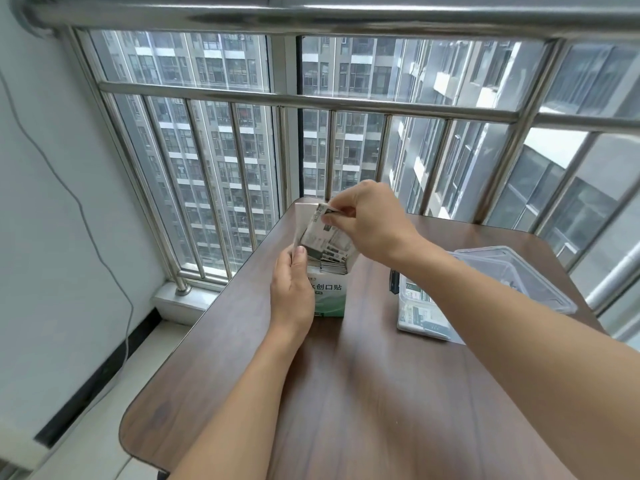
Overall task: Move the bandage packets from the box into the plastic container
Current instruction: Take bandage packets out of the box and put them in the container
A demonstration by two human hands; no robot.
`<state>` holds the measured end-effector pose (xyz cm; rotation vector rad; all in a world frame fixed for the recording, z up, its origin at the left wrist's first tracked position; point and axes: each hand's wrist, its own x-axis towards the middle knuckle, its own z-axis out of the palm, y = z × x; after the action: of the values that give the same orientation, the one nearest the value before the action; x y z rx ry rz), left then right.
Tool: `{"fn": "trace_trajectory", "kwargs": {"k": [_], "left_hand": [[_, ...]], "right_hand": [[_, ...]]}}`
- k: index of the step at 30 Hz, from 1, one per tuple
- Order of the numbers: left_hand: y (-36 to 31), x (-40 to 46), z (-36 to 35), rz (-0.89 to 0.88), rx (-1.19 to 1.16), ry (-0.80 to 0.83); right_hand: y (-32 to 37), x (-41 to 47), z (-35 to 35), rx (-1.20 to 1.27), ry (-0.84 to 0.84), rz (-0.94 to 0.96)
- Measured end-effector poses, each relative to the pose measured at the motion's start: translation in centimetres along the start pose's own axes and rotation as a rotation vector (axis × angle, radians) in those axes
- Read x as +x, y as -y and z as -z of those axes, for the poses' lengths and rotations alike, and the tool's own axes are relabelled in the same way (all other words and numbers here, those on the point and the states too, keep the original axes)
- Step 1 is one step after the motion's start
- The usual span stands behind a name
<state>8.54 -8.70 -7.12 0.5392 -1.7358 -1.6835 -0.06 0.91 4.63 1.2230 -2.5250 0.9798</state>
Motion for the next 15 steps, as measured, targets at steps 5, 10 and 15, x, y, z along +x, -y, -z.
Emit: {"fn": "trace_trajectory", "kwargs": {"k": [5,10,15], "left_hand": [[0.3,0.1,0.5,0.029,-0.043,0.009],[-2.6,-1.1,1.4,-0.259,0.063,-0.240],[-7.1,-3.1,0.6,-0.598,0.027,-0.269]], "right_hand": [[0.6,-0.6,3.3,0.202,-0.169,-0.014],[-0.8,-2.2,4.8,0.471,-0.180,-0.108],[-2.1,-5.2,6.5,0.825,-0.188,-0.217]]}}
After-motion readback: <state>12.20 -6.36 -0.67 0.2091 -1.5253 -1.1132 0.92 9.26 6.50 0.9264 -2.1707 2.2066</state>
